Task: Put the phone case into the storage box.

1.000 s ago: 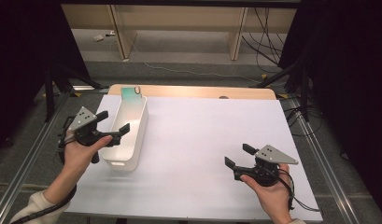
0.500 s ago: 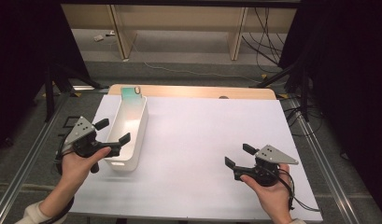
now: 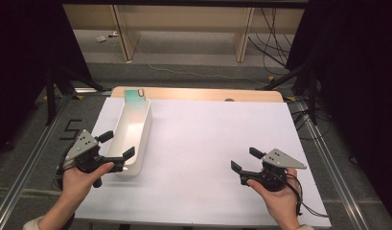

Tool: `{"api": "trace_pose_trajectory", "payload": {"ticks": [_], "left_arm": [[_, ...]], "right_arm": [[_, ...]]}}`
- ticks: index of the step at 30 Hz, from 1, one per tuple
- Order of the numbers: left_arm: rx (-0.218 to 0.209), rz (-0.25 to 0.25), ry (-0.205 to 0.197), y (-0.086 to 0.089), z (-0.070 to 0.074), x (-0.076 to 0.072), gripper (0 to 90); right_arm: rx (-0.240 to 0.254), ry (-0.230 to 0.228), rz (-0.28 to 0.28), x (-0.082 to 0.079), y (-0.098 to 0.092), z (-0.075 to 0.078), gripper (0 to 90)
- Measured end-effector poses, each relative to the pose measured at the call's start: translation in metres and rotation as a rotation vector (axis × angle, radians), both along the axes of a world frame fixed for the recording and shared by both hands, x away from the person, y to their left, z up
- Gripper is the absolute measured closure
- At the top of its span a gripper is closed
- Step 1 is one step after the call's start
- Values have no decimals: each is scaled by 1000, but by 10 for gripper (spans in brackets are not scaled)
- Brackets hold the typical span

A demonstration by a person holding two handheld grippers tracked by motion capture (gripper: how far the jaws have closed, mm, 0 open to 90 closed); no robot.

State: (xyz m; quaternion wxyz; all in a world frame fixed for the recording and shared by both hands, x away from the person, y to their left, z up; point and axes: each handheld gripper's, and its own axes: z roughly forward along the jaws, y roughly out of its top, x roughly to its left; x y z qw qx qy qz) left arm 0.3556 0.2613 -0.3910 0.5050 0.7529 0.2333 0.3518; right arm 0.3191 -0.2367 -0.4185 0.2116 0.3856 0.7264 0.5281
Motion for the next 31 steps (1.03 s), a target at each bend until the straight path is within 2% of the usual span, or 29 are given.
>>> {"api": "trace_pose_trajectory", "payload": {"ticks": [4,5,10,12,16,18,22,24,31], "left_arm": [[9,7,3,-3,-3,-7,18],[12,6,0,-4,-4,-9,18],[12,1,4,-2,-9,-13,19],[-10,-5,0,-2,-11,-14,18],[-22,-3,4,-4,-13,-18,19],[-29,-4,3,-4,-15,-19,19],[-27,-6,3,-6,-17,-19,19],[-32,-11,1,-8,-19,-18,19],[-24,-12,2,-9,-21,-18,21]], "right_arm": [[-11,-8,1,0,0,0,176],[5,-11,3,1,1,-1,176],[0,-1,3,0,0,0,175],[-6,1,0,0,0,0,175],[-3,-7,2,0,0,-1,175],[8,-13,1,1,1,-2,175],[-6,-10,4,1,0,-1,175],[7,-13,3,1,1,-2,175],[9,-6,3,1,0,-2,174]]}}
